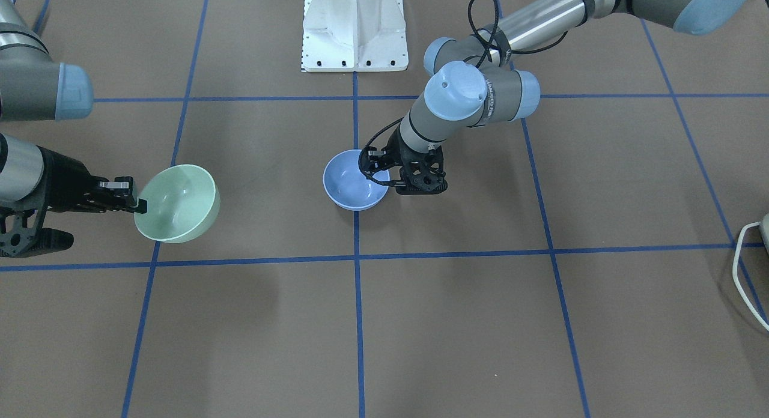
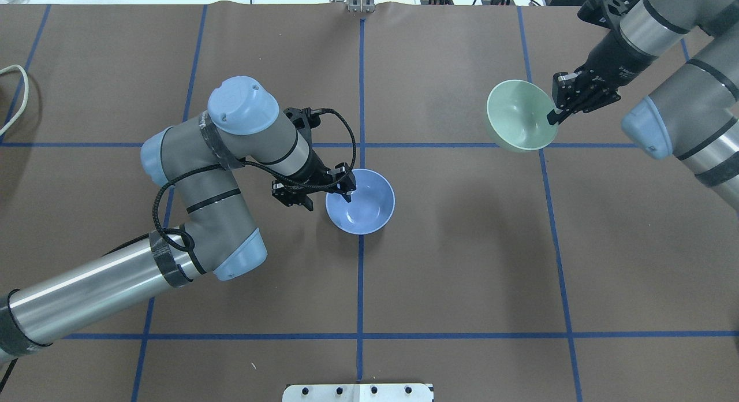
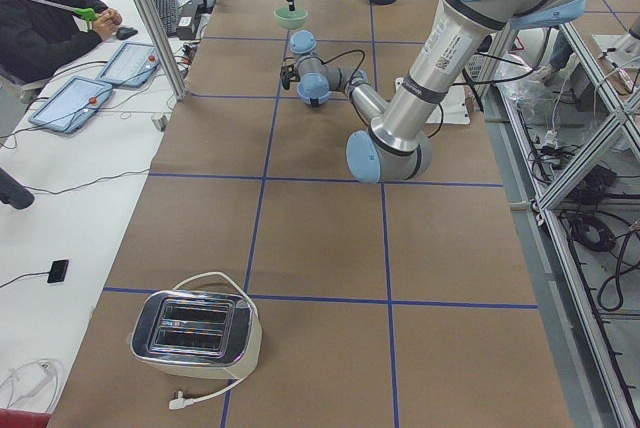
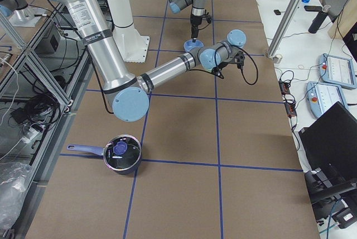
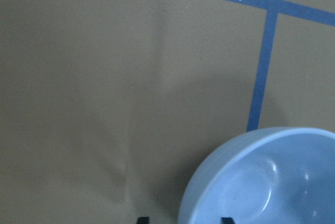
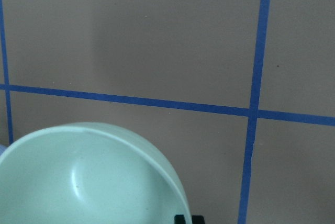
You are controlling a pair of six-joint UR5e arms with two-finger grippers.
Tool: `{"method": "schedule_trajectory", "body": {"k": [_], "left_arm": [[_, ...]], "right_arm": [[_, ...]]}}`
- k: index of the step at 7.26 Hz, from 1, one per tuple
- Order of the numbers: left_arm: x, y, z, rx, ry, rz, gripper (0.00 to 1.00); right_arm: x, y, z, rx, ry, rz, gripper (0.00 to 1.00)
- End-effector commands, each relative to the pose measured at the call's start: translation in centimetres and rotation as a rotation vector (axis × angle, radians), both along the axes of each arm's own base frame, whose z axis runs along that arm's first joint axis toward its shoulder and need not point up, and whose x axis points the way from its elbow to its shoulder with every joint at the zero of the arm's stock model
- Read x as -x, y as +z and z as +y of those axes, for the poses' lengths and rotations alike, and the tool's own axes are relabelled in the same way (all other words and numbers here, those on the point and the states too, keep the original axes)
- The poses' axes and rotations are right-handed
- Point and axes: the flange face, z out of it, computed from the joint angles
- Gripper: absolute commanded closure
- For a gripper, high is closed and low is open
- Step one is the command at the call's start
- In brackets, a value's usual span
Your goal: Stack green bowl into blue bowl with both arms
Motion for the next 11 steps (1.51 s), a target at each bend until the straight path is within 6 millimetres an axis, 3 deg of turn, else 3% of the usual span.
{"method": "schedule_trajectory", "body": {"k": [1,2,3,4,6,8,9,11], "left_arm": [[8.4,2.8,-3.7,0.021,0.011,0.039,0.02],[13.3,5.0,-5.4,-0.042,-0.016,0.032,0.02],[17.3,8.5,-6.6,-0.1,-0.028,0.005,0.02],[21.5,12.6,-6.5,-0.15,-0.029,-0.029,0.02],[27.6,17.2,-6.4,-0.232,-0.036,-0.072,0.02],[31.7,21.7,-5.1,-0.311,-0.007,-0.124,0.02],[32.2,22.0,-4.9,-0.333,-0.002,-0.13,0.02],[34.3,24.1,-3.0,-0.36,0.02,-0.148,0.02]], "right_arm": [[4.0,-4.6,1.2,0.038,-0.007,-0.016,1.0],[5.7,-7.4,1.7,0.061,-0.002,-0.032,1.0],[7.8,-9.8,2.7,0.081,-0.009,-0.04,1.0],[9.3,-11.1,3.9,0.078,-0.003,-0.032,1.0],[13.1,-12.9,5.9,0.06,0.016,0.004,1.0],[16.8,-13.3,8.2,0.041,0.01,0.039,1.0],[18.8,-13.5,9.6,0.035,0.006,0.055,1.0],[20.9,-15.1,10.5,0.027,0.005,0.062,1.0]]}}
